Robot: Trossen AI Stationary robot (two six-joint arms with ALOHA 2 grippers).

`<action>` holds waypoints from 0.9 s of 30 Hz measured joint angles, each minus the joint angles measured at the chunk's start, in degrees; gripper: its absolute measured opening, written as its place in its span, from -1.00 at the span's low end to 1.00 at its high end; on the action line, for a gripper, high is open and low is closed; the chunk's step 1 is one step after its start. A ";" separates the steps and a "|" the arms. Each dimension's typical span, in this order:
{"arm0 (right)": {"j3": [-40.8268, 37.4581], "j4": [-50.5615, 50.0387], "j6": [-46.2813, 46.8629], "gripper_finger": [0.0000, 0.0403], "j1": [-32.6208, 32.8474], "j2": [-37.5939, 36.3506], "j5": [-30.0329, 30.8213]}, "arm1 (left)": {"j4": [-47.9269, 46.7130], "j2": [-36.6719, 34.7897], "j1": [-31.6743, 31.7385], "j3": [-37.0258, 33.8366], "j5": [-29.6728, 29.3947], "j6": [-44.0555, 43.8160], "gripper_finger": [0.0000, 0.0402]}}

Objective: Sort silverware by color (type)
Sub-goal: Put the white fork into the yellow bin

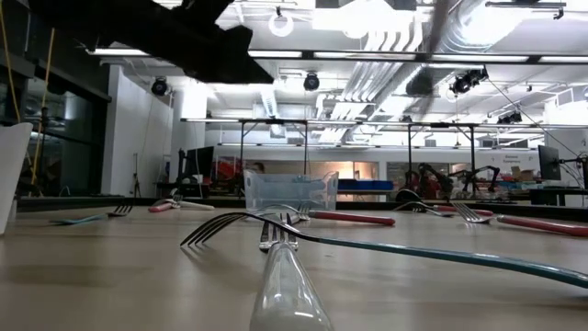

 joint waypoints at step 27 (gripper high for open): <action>17.54 -42.28 45.80 -0.88 29.62 26.04 10.53 | -1.19 -0.03 0.57 -0.03 1.36 -0.60 -0.27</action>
